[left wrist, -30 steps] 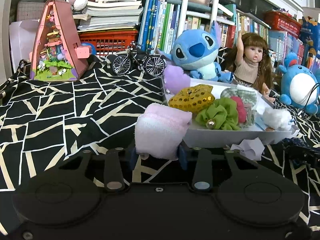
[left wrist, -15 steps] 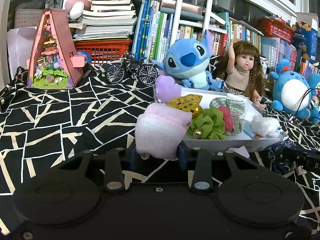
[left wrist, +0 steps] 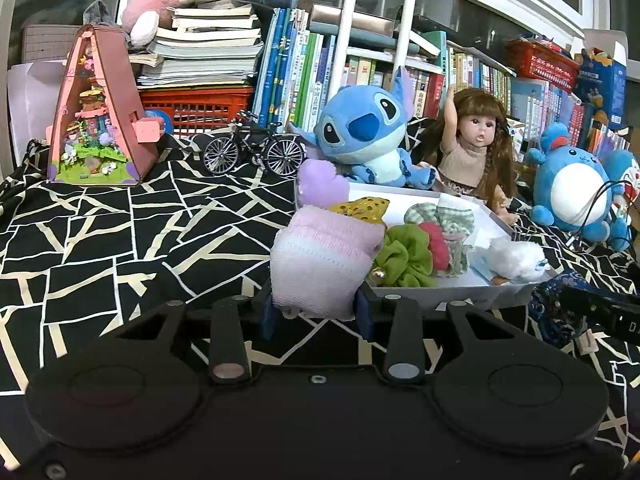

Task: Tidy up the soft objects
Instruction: 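Carry the pink fabric toward the box with the left tool while the right tool carries the pouch there, then lower the pink fabric into the box with the left tool while the right tool releases the pouch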

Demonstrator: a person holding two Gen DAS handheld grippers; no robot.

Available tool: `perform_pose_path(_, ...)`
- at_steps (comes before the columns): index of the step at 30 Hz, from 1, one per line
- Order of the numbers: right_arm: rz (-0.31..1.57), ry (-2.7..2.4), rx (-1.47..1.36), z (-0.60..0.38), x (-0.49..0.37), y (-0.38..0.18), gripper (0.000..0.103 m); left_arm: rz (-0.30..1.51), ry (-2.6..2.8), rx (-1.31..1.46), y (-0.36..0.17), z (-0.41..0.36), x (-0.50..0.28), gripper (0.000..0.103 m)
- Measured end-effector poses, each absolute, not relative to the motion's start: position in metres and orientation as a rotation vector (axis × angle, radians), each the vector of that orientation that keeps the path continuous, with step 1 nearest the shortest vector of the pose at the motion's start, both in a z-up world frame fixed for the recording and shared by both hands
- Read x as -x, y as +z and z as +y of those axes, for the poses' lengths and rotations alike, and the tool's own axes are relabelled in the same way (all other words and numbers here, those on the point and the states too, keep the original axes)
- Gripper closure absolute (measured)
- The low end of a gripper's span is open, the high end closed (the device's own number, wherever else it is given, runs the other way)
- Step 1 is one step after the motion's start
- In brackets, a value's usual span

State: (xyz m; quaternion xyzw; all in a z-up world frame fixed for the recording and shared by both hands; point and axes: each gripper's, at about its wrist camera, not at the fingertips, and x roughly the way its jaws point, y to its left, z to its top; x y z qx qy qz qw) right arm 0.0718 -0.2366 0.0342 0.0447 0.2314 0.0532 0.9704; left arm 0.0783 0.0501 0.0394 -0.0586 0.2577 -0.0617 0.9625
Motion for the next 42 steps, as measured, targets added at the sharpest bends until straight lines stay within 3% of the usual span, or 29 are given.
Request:
perform_pose_path(17, 0.551, 0.106, -0.2, -0.249, -0.127, 0.051, 0.06, 0.648, -0.205, 0.117, 0.04, 0.014, -0.132, 0.07)
perform_pose_path(42, 0.586, 0.146, -0.234, -0.239, -0.199, 0.047, 0.061, 0.671, -0.169, 0.109, 0.024, -0.001, -0.212, 0.069)
